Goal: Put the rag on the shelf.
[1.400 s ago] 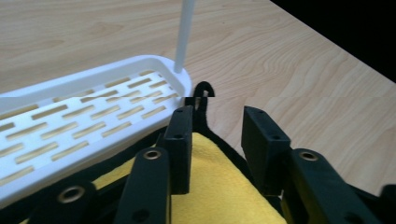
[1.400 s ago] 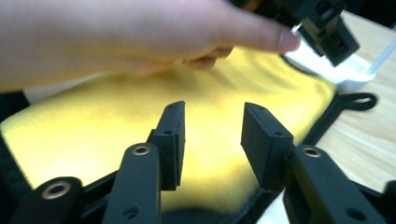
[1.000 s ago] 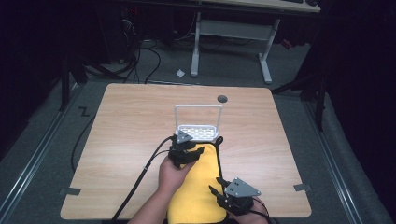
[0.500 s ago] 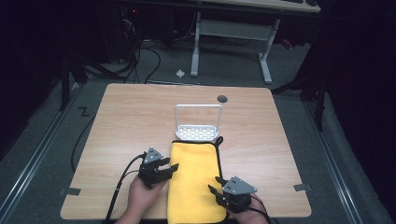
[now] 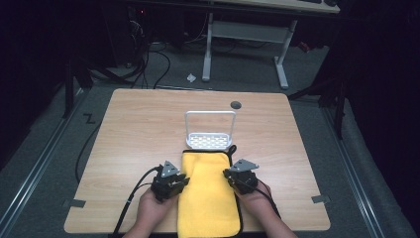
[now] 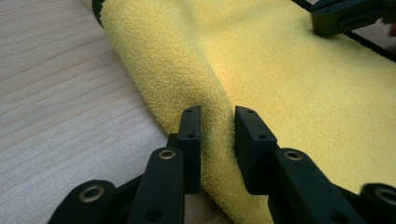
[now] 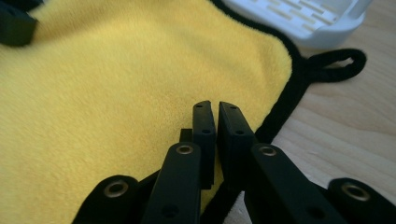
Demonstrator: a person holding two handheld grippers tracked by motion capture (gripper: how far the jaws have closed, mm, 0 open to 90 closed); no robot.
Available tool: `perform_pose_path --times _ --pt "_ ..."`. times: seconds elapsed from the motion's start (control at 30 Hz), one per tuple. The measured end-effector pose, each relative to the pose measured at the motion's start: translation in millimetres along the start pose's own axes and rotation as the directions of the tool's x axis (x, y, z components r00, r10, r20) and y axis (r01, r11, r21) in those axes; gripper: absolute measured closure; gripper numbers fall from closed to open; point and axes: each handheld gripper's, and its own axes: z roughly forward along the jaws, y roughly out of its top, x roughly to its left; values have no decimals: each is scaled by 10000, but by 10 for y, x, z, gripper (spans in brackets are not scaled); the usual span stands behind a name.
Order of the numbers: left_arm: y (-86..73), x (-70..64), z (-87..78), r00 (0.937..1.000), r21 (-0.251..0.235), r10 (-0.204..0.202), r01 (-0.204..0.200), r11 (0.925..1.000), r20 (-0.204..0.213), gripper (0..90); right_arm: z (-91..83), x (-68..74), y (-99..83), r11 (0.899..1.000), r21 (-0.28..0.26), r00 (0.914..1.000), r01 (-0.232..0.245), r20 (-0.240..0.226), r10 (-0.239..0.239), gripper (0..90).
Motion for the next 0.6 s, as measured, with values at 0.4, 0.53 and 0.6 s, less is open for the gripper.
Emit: perform_pose_path --times 0.4,0.53,0.6 --pt "-153 -277 -140 9977 339 237 -259 9991 629 692 -285 72 -242 9991 13 9980 431 -467 -429 843" --pt "-162 -333 -162 9963 417 314 -349 9985 802 664 -373 73 -326 9991 -15 9972 423 -609 -423 834" --pt "-144 -298 -170 9971 333 253 -277 9991 718 632 -380 65 -329 9995 20 9973 307 -668 -305 832"
